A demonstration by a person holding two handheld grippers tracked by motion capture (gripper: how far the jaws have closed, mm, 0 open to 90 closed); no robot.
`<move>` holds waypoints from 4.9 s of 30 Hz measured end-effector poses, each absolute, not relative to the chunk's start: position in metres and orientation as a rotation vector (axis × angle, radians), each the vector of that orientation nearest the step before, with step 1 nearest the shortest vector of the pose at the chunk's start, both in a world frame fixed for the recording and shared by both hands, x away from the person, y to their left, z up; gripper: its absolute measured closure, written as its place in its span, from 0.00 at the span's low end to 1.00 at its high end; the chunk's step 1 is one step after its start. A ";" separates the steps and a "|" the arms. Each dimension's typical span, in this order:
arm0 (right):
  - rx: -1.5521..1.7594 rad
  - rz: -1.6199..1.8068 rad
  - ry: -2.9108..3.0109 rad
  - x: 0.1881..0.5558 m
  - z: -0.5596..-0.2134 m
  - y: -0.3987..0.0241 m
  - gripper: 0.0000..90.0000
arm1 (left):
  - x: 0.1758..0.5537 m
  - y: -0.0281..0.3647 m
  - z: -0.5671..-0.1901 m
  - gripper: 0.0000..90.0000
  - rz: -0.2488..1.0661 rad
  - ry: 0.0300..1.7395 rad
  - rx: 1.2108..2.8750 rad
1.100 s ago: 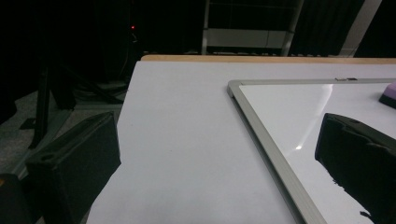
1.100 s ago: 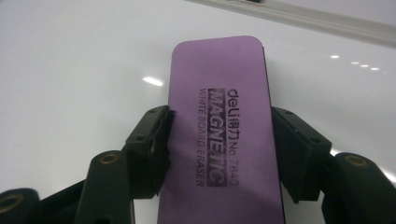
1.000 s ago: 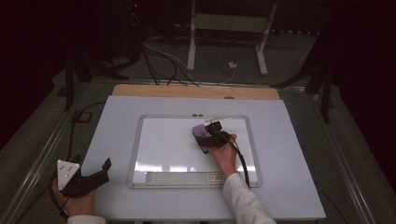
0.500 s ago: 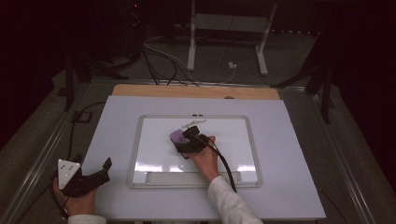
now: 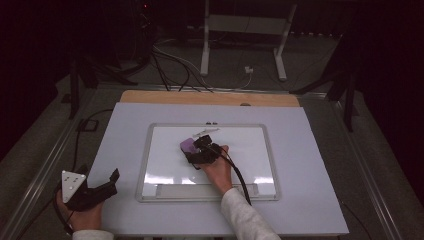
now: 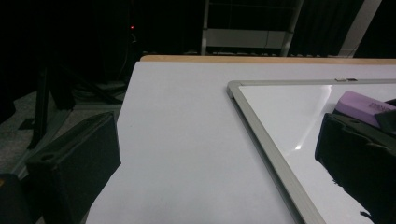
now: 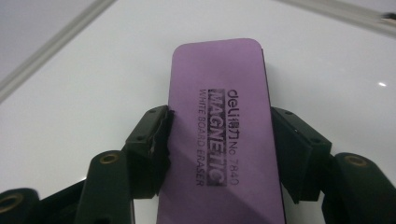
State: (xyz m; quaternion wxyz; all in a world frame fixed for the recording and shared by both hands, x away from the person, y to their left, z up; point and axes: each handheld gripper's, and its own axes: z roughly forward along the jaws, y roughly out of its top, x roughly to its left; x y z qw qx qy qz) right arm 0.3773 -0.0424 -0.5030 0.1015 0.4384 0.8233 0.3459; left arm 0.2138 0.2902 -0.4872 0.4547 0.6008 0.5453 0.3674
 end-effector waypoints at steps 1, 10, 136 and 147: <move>1.311 1.012 2.416 0.379 -0.503 -0.044 0.46 | 0.214 0.290 -0.487 0.01 0.905 1.346 1.480; 1.470 0.976 2.279 0.389 -0.495 -0.072 0.46 | 0.216 0.291 -0.488 0.01 0.901 1.340 1.484; 1.637 0.855 1.923 0.402 -0.483 -0.223 0.71 | 0.216 0.290 -0.489 0.01 0.896 1.350 1.482; 1.708 0.823 1.892 0.406 -0.489 -0.232 0.71 | 0.216 0.290 -0.489 0.01 0.898 1.352 1.483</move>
